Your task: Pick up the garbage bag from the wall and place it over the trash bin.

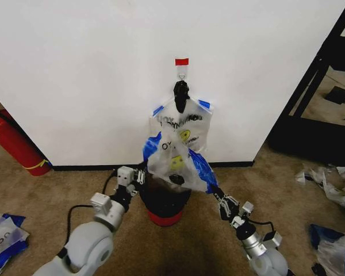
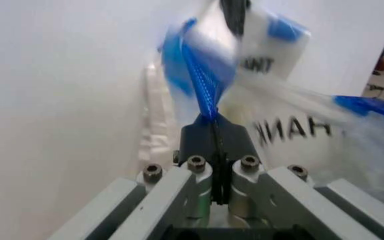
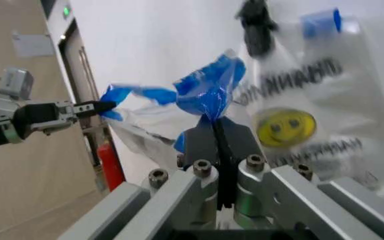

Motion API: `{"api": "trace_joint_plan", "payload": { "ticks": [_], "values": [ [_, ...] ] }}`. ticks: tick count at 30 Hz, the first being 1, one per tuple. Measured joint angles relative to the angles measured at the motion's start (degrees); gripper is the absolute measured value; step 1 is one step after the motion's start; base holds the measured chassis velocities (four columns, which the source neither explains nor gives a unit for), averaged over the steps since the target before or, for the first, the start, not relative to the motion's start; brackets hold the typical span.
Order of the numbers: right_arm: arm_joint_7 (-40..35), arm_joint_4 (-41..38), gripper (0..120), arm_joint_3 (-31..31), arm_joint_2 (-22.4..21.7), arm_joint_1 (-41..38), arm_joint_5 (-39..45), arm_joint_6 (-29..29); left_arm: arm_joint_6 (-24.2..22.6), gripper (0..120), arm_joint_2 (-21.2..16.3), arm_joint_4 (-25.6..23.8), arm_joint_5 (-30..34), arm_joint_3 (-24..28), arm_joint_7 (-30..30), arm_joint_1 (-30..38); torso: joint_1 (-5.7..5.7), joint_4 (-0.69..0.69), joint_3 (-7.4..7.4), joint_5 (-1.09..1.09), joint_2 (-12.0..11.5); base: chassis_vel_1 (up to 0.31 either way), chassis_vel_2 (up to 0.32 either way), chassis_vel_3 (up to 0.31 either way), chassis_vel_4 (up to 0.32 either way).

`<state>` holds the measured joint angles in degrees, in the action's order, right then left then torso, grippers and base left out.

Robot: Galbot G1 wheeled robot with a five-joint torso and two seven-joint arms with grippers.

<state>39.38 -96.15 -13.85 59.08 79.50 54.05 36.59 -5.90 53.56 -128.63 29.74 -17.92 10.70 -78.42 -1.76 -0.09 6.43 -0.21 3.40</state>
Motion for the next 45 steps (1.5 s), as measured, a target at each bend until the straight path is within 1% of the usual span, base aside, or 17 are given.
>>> {"api": "trace_joint_plan", "payload": {
  "ticks": [2, 5, 10, 11, 13, 16, 17, 23, 25, 28, 30, 34, 36, 37, 39, 43, 45],
  "values": [
    [-0.01, -1.40, 0, -0.22, -0.47, 0.16, 0.03, 0.32, 0.05, 0, -0.41, -1.19, 0.06, -1.55, 0.00, -0.89, 0.00, 0.00, 0.00, 0.00, 0.00, 0.000, 0.000, 0.000, 0.000],
    [-0.08, -1.89, 0, -0.30, -0.59, -0.34, 0.02, 0.63, 0.23, 0, -0.41, -1.93, -0.08, -2.43, 0.00, -1.59, 0.00, -0.01, 0.00, 0.00, 0.00, 0.000, 0.000, 0.000, 0.000],
    [-0.12, -0.46, 0, 0.12, -0.34, -2.74, -0.81, 1.19, 1.20, 0, 0.04, -1.92, -1.24, -3.27, 0.00, -2.36, 0.00, 0.01, 0.00, -0.01, 0.00, 0.000, 0.000, 0.000, 0.000],
    [-0.43, 1.18, 0, 0.68, 0.30, -4.87, -1.02, 1.28, 1.73, 0, 0.32, -1.61, -1.69, -3.66, -0.01, -2.25, -0.01, 0.00, 0.01, 0.01, 0.00, 0.000, 0.000, 0.000, 0.000],
    [-0.98, 3.18, 0, 1.51, 1.20, -7.83, -1.03, 1.30, 1.91, 0, 0.42, -1.15, -1.75, -4.02, -0.01, -1.45, -0.01, 0.00, 0.01, -0.01, 0.00, 0.000, 0.000, 0.000, 0.000],
    [-1.52, 6.68, 0, 2.63, 2.37, -12.22, -1.03, 1.37, 2.06, 0, -0.19, 0.33, -1.69, -4.48, -0.02, 0.36, -0.01, 0.02, 0.01, 0.00, 0.00, 0.000, 0.000, 0.000, 0.000],
    [-1.52, 6.68, 0, 2.63, 2.37, -12.22, -1.03, 1.37, 2.06, 0, -0.19, 0.33, -1.69, -4.48, -0.02, 0.36, -0.01, 0.02, 0.01, 0.00, 0.00, 0.000, 0.000, 0.000, 0.000],
    [-1.74, 13.05, 0, 5.55, 4.15, -16.88, -1.01, 1.81, 4.02, 0, -0.46, 4.59, -2.26, -4.44, -0.74, 2.03, -0.01, 0.00, 0.01, 0.00, 0.00, 0.000, 0.000, 0.000, 0.000],
    [-1.67, 13.88, 0, 6.05, 4.33, -17.11, -1.12, 1.93, 4.48, 0, -0.28, 5.35, -2.77, -4.23, -0.96, 1.97, -0.01, 0.00, 0.01, 0.00, 0.00, 0.000, 0.000, 0.000, 0.000],
    [-1.75, 16.28, 0, 8.26, 4.33, -17.21, -2.58, 2.46, 5.42, 0, -0.02, 7.48, -4.89, -2.56, -1.00, 0.64, -0.01, 0.00, 0.01, 0.00, 0.00, 0.000, 0.000, 0.000, 0.000],
    [-2.04, 17.03, 0, 9.28, 3.68, -16.50, -4.92, 2.59, 5.48, 0, -0.09, 8.86, -5.72, -0.79, -0.40, -0.07, -0.01, 0.04, 0.01, 0.01, 0.00, 0.000, 0.000, 0.000, 0.000],
    [-2.13, 17.15, 0, 9.44, 2.52, -14.52, -8.13, 2.59, 5.39, 0, -0.79, 10.72, -5.98, 1.94, 0.10, -0.17, -0.01, -0.03, 0.01, -0.01, 0.00, 0.000, 0.000, 0.000, 0.000],
    [-2.15, 17.14, 0, 9.62, 2.23, -14.19, -8.57, 2.56, 5.36, 0, -1.02, 11.06, -6.14, 2.36, 0.10, -0.34, -0.01, -0.05, 0.01, -0.01, 0.00, 0.000, 0.000, 0.000, 0.000],
    [-2.19, 17.09, 0, 10.53, 1.39, -13.74, -9.40, 2.47, 5.29, 0, -2.01, 12.09, -7.17, 3.53, -0.06, -1.38, -0.01, -0.01, 0.00, 0.00, 0.00, 0.000, 0.000, 0.000, 0.000],
    [-2.19, 16.99, 0, 11.11, 0.95, -13.59, -9.95, 2.45, 5.41, 0, -2.59, 12.67, -8.35, 3.99, -0.56, -2.00, -0.01, 0.02, 0.01, 0.00, 0.00, 0.000, 0.000, 0.000, 0.000],
    [-2.31, 15.73, 0, 11.32, 0.60, -12.94, -10.28, 2.38, 5.62, 0, -3.16, 12.77, -9.48, 4.29, -1.18, -2.68, -0.01, 0.00, 0.00, 0.00, 0.01, 0.000, 0.000, 0.000, 0.000],
    [-3.47, 13.04, 0, 11.27, 0.26, -11.94, -9.80, 1.85, 5.64, 0, -3.79, 12.49, -10.12, 4.36, -1.57, -3.42, -0.01, -0.01, 0.01, 0.01, 0.00, 0.000, 0.000, 0.000, 0.000]
  ]
}}
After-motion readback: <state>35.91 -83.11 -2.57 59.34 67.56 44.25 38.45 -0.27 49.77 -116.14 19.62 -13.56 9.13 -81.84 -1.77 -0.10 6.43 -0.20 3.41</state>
